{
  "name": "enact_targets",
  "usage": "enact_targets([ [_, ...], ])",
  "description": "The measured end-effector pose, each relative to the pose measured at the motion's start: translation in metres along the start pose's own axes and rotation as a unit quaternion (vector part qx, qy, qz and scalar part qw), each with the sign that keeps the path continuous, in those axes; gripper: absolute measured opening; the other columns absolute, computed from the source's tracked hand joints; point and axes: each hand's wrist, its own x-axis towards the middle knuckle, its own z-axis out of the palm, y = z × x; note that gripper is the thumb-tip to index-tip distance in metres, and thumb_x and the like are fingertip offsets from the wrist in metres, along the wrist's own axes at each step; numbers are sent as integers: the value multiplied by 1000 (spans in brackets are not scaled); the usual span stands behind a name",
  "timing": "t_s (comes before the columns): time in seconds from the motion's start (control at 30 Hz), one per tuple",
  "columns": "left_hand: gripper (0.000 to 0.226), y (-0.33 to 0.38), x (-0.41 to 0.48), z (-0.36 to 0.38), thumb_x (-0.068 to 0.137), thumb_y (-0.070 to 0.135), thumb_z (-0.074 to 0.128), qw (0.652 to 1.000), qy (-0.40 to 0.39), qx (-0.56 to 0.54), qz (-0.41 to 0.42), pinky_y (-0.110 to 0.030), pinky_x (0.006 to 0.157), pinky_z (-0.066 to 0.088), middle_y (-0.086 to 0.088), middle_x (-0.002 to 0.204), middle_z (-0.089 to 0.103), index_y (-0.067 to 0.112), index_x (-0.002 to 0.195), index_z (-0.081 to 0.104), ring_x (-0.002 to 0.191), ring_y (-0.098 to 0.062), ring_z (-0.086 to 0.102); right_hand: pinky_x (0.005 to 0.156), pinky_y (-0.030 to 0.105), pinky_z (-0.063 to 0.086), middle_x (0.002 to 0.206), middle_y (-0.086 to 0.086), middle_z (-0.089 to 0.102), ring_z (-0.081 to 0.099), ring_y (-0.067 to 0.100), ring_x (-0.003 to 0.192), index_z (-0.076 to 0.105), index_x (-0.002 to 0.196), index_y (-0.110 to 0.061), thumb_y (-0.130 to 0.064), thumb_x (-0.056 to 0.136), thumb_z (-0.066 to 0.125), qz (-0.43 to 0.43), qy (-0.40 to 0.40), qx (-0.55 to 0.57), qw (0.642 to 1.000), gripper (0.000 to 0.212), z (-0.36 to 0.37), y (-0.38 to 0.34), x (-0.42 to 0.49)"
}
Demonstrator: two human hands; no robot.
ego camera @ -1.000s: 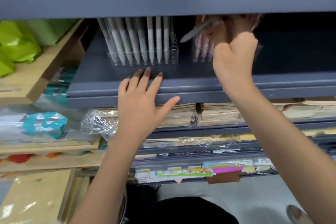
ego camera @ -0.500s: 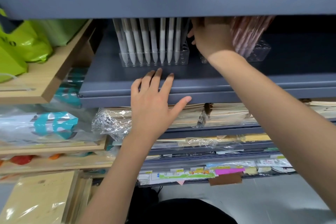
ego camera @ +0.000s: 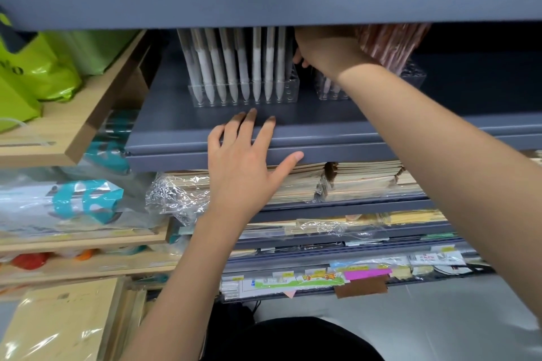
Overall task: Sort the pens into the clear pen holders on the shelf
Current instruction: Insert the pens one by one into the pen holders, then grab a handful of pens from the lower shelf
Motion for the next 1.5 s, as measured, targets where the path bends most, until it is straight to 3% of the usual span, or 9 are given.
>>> enact_targets([
  [0.23,75,0,0,-1,92,76,32,1000,-8,-9,-5,-46,108,29,-9,144,54,22,137,56,134,-28,45,68,27,42,83,-1,70,58,15,71,64,76,-19,-41,96,27,1,-1,5,1000,48,0,-3,-1],
  [0.37,75,0,0,-3,92,76,32,1000,-22,-15,-7,-46,109,29,-9,145,53,22,138,56,134,-27,44,61,24,38,75,-5,70,62,7,63,61,101,-19,-33,98,29,-7,21,45,999,34,1,-7,-4],
  [0.6,49,-5,0,-18,96,50,55,987,-54,-149,-9,-39,117,20,-5,147,52,21,136,58,142,-22,38,38,15,39,71,-4,67,56,3,42,50,77,-25,-31,101,38,25,68,133,988,27,-4,-10,-30],
  [0.67,37,-8,-2,-26,97,36,60,965,-57,-254,-27,-33,117,22,2,141,57,23,131,62,138,-15,43,44,21,45,70,-4,67,59,8,44,56,78,-25,-25,98,47,23,99,207,973,22,-8,-4,-50],
  [0.77,25,-12,-14,-42,96,27,62,877,-58,-466,-98,-19,105,40,18,124,67,30,120,68,122,1,56,52,28,55,85,0,71,68,16,60,67,95,-18,-7,92,51,-46,110,278,953,19,-15,17,-92],
  [0.87,19,-13,-37,-51,98,25,57,806,-30,-576,-132,-19,90,51,10,112,74,30,108,72,110,-10,67,52,27,57,85,2,75,71,20,68,70,93,-20,-15,93,57,-66,97,296,948,14,-14,50,-139],
  [1.07,20,-18,-121,4,101,16,54,721,-166,-617,-269,-26,74,59,-8,100,76,18,100,73,86,-23,73,59,27,57,87,0,76,72,19,75,74,92,-23,-24,92,65,168,42,312,934,9,52,181,-220],
  [1.23,16,-10,-209,94,100,6,54,652,-344,-509,-444,-31,68,56,-24,97,74,-1,100,68,75,-28,69,74,35,52,98,13,73,68,29,87,71,89,-14,-8,91,63,435,-15,275,857,11,121,311,-308],
  [1.5,14,38,-298,151,99,11,59,615,-514,-368,-472,-33,63,48,-16,85,73,0,96,67,63,-23,64,84,44,55,92,10,73,67,22,81,72,81,-11,-15,87,60,548,-50,219,806,14,106,417,-426],
])
